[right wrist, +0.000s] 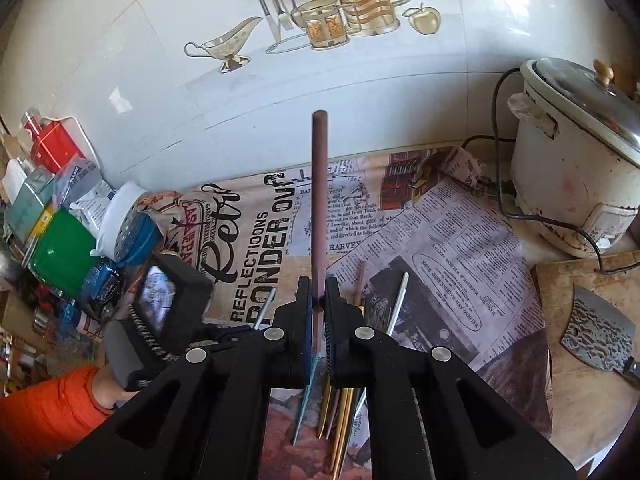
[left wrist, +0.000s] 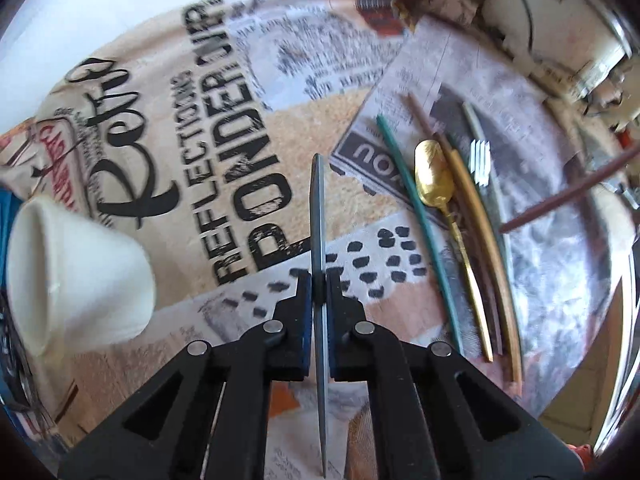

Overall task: Organize utensils
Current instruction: 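Carry both held chopsticks upright over the white cup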

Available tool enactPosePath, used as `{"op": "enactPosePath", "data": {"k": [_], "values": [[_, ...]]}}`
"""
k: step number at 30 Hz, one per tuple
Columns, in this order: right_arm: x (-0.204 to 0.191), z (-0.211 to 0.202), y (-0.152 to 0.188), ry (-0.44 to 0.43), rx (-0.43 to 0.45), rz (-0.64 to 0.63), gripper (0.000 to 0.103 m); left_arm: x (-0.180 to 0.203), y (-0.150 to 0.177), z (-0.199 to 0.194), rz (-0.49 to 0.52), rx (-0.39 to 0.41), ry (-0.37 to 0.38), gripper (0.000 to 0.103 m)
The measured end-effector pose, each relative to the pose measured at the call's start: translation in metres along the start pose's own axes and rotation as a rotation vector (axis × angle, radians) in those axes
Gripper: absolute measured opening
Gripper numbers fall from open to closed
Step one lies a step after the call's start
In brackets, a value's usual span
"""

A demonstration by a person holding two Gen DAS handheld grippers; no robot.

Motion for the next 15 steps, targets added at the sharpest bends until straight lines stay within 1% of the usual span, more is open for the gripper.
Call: {"op": "enactPosePath", "data": {"k": [3,5,8,11,15], "values": [[-0.011,-0.001,-0.004,-0.002,0.006,-0.028,0.005,-0.011,0.005,-0.029,-0.032,0.067,0.017,0.004],[-0.018,-0.002,-0.008,-0.006,0.011,-0.042,0.005,-0.015,0.008,-0.047,-0.056,0.114,0.015,0.004],[-0.030,-0.003,-0.013,-0.015,0.019,-0.063,0.005,-0.022,0.015,-0.073,-0.112,0.178,0.032,0.004],[-0.042,-0.003,-0.017,-0.023,0.027,-0.086,0.005,-0.032,0.025,-0.098,-0.145,0.247,0.012,0.004],[-0.061,-0.004,-0.022,-0.035,0.035,-0.123,0.005,-0.041,0.035,-0.120,-0.198,0.319,0.012,0.004]]}}
Point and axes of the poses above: each gripper's, at about its wrist camera, not at the fingertips, and z roughly the way its jaws point, x to its right, y to its underside, the point moved 10 cm from there along z, roughly the way its jaws point, and after that the axes turned 2 degrees about y, right-handed, at the moved point
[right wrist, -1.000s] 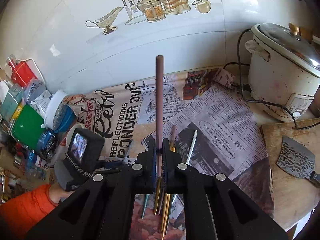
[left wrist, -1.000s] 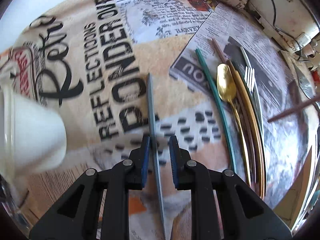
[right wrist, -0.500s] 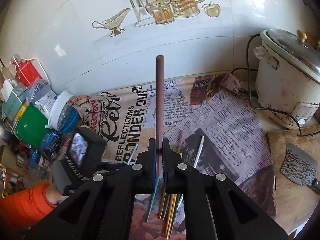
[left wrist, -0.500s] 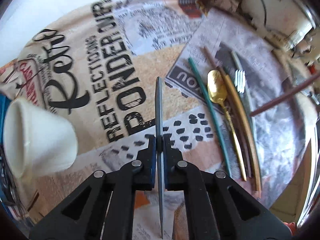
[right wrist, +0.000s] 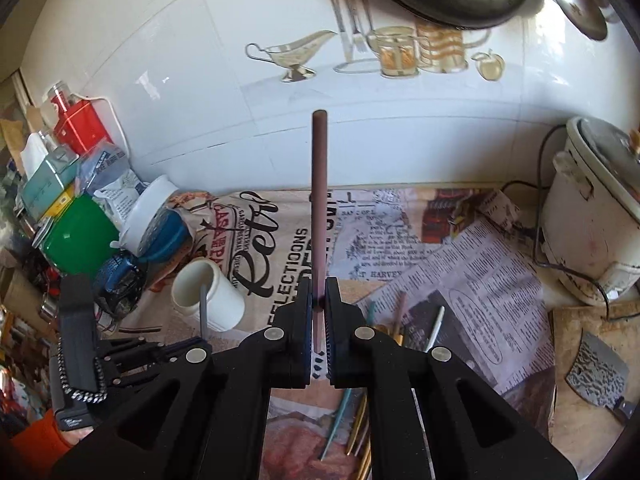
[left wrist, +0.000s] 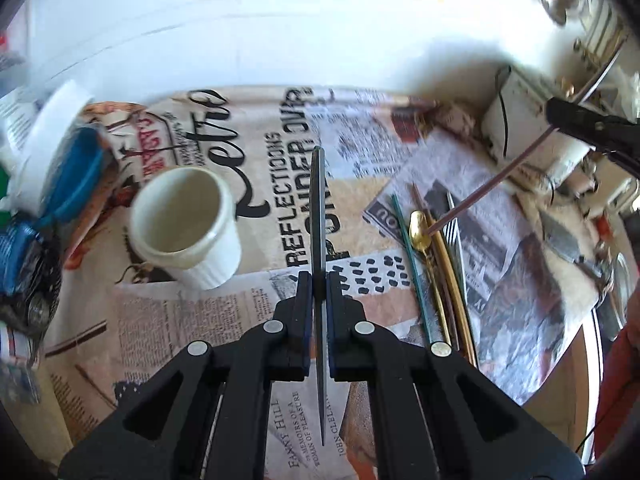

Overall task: Organize utensils
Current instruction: 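Carry both held chopsticks upright over the white cup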

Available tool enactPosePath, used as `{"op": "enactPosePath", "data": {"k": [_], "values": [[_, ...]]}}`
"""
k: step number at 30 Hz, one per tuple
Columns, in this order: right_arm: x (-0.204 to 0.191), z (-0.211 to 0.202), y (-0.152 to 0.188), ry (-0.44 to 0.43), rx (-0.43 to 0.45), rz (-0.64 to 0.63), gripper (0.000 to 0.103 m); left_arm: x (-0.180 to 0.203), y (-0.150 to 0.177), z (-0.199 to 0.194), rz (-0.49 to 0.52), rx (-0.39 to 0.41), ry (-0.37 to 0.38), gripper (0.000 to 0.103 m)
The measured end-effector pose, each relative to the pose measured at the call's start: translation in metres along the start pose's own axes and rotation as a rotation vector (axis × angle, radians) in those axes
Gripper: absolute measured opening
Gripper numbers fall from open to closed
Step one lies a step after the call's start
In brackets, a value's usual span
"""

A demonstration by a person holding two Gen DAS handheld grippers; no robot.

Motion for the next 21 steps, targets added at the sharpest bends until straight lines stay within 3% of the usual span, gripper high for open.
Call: {"op": "enactPosePath", "data": {"k": [11,21], "values": [[-0.058,0.005,-0.015,-0.066,0.020,-0.095,0.005,-0.027,-0.014,-0.065,-0.084,0.186,-0.023,0.004],[-0.114,0.018,-0.036,-0.148,0.040,-0.160,0.005,-0.073,-0.063,-0.119,-0.143,0.359,-0.082,0.004]]}}
Point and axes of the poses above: each gripper's, at about its wrist camera, not at the fingertips, and z roughly the way its jaws point, x to its right, y to its underside, the point moved 10 cm from there along z, roughly the way its jaws point, and after that the axes turned 2 degrees about y, right-handed, at the moved point
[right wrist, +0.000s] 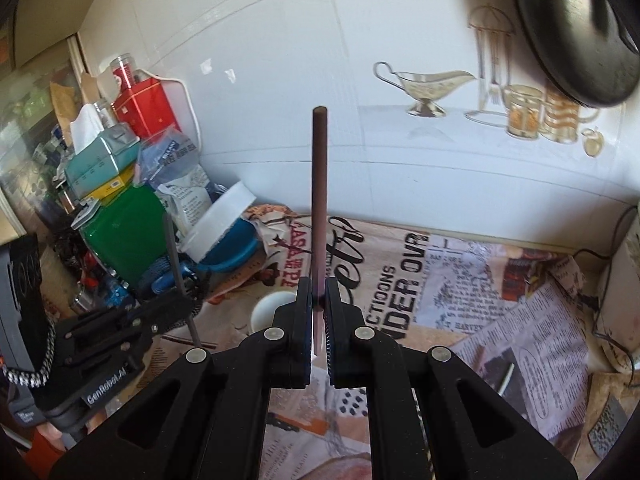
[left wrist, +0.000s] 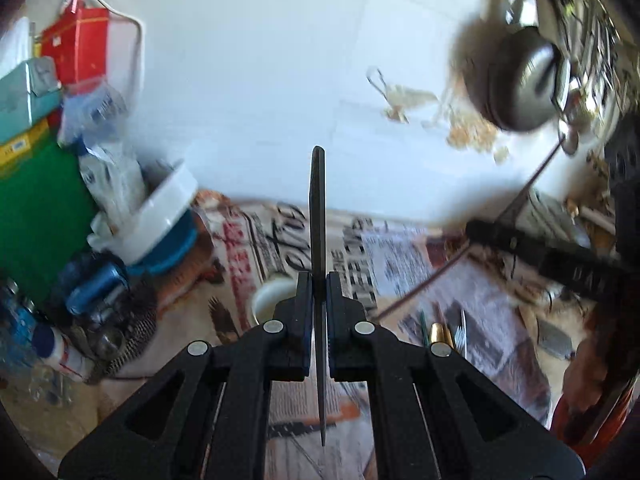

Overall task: Organize utensils
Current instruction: 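Carry both held chopsticks upright over the white cup, then open right tool dropping pink chopstick into cup while left tool releases its chopstick there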

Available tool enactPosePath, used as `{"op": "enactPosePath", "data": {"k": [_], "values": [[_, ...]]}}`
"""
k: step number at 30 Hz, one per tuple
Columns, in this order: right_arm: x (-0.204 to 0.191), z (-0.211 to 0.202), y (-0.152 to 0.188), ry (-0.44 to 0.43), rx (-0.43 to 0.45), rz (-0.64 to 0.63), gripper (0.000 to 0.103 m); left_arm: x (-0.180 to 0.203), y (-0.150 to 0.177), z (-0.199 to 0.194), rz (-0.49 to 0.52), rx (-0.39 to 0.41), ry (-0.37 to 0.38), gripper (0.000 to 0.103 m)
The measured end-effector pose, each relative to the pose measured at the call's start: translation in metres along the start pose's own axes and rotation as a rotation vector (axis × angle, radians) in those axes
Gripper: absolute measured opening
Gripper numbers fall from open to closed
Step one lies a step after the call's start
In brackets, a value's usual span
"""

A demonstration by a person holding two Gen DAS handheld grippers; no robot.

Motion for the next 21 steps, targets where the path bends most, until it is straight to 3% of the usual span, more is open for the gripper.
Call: {"op": "enactPosePath", "data": {"k": [10,15,21], "values": [[-0.025,0.031,-0.020,-0.061,-0.012,-0.040,0.005,-0.034,-0.061,0.019,-0.055,0.108,-0.063,0.004],[-0.027,0.058,-0.016,-0.086,-0.068,-0.052,0.005,-0.049,-0.068,0.053,-0.077,0.091,-0.091,0.004],[-0.023,0.093,0.002,-0.105,-0.164,-0.040,0.005,-0.065,-0.054,0.098,-0.103,0.027,-0.122,0.004]]}}
Point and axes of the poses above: each gripper's, at about its wrist camera, not at the fingertips, and z roughly the way its jaws point, x to its right, y to its underside, the point moved 10 cm from there along z, roughly the way its jaws point, and after that the axes turned 2 degrees about y, right-handed, at the moved point
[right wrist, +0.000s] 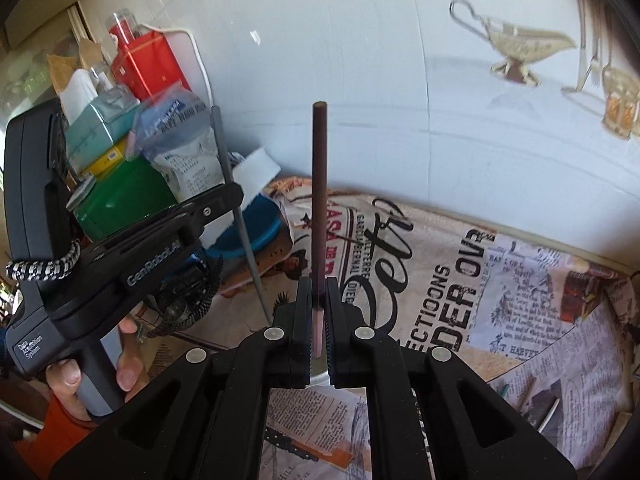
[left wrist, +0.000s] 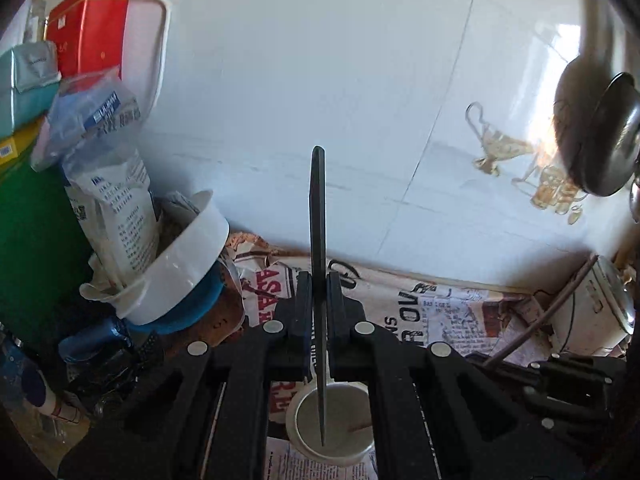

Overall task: Organize utensils
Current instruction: 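Open right tool dropping pink chopstick into cup while left tool releases its chopstick there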

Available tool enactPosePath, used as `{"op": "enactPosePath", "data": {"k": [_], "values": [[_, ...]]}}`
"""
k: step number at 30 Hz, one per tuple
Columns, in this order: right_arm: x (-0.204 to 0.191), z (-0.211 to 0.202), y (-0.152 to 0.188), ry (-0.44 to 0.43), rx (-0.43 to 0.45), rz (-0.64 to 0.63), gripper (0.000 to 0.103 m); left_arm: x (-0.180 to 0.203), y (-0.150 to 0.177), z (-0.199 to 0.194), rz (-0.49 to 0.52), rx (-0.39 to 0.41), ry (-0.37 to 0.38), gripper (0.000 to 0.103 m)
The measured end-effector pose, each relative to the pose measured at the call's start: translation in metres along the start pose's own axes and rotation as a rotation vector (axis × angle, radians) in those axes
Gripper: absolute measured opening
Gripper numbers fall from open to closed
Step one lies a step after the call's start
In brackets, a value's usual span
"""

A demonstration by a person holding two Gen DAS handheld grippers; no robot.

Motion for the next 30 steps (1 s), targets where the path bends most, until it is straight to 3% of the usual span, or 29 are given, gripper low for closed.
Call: {"op": "enactPosePath", "data": {"k": [12,22,26,30], "values": [[0.004,0.048,0.020,-0.003,-0.119,0.015,0.005,-0.008,0.046,0.040,-0.009,-0.155,0.019,0.004],[0.008,0.053,0.025,0.016,-0.148,0.009,0.008,-0.005,0.058,0.036,0.040,-0.194,-0.004,0.005],[0.009,0.045,0.026,0.029,-0.141,0.011,0.029,-0.003,0.058,0.027,0.058,-0.194,-0.019,0.005],[0.011,0.027,0.025,0.059,-0.106,0.005,0.032,0.002,0.057,0.011,0.075,-0.183,-0.022,0.006]]}}
Point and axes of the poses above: each gripper's, at about its wrist camera, not at the fingertips, and z roughly the way its jaws point, x to its right, y to its underside, the point moved 10 cm from there along z, roughly the way its jaws point, and after that the axes turned 2 degrees about y, right-handed, at the moved point
